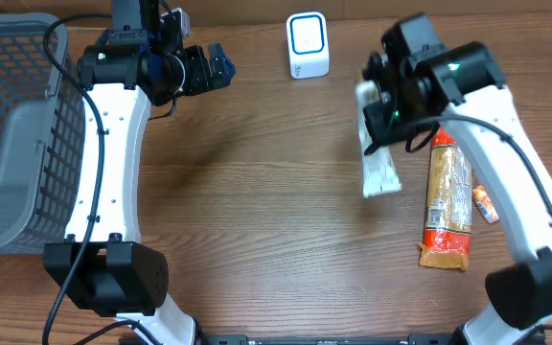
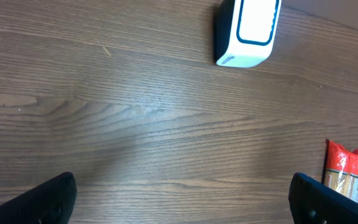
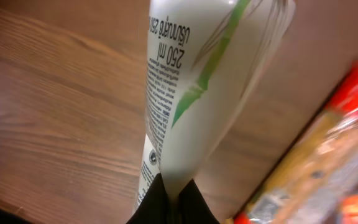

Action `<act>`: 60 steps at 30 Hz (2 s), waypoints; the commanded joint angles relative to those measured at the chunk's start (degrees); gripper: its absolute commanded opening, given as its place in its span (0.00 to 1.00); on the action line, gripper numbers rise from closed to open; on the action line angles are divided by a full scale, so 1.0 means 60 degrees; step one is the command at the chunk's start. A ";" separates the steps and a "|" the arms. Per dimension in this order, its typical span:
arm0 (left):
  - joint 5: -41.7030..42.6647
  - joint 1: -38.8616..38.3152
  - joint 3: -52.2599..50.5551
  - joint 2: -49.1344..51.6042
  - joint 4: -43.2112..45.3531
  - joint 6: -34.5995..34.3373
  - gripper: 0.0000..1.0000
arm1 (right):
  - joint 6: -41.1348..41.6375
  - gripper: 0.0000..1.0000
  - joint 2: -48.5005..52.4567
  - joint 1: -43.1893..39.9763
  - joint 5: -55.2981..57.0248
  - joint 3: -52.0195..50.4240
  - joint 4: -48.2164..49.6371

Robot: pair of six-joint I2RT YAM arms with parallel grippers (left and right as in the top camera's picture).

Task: Scan the item barcode

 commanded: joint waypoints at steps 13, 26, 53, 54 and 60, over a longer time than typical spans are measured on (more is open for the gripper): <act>0.0004 -0.0018 0.0018 0.0007 0.0029 0.0189 1.00 | 0.1745 0.63 0.0229 -0.1723 0.1515 -0.3413 0.1574; 0.0004 -0.0018 0.0018 0.0007 0.0029 0.0189 1.00 | 0.1967 1.00 -0.2459 -0.1643 0.0044 0.1829 -0.0594; 0.0004 -0.0018 0.0018 0.0007 0.0029 0.0189 1.00 | 0.2820 1.00 -0.9810 -0.3100 0.3417 -0.0871 0.1807; 0.0004 -0.0018 0.0018 0.0007 0.0029 0.0189 1.00 | 0.2543 1.00 -1.0371 -0.3249 0.3093 -0.1989 0.2783; 0.0004 -0.0018 0.0018 0.0007 0.0029 0.0189 1.00 | 0.2135 1.00 -1.3012 -0.3697 0.1909 -0.7861 0.7712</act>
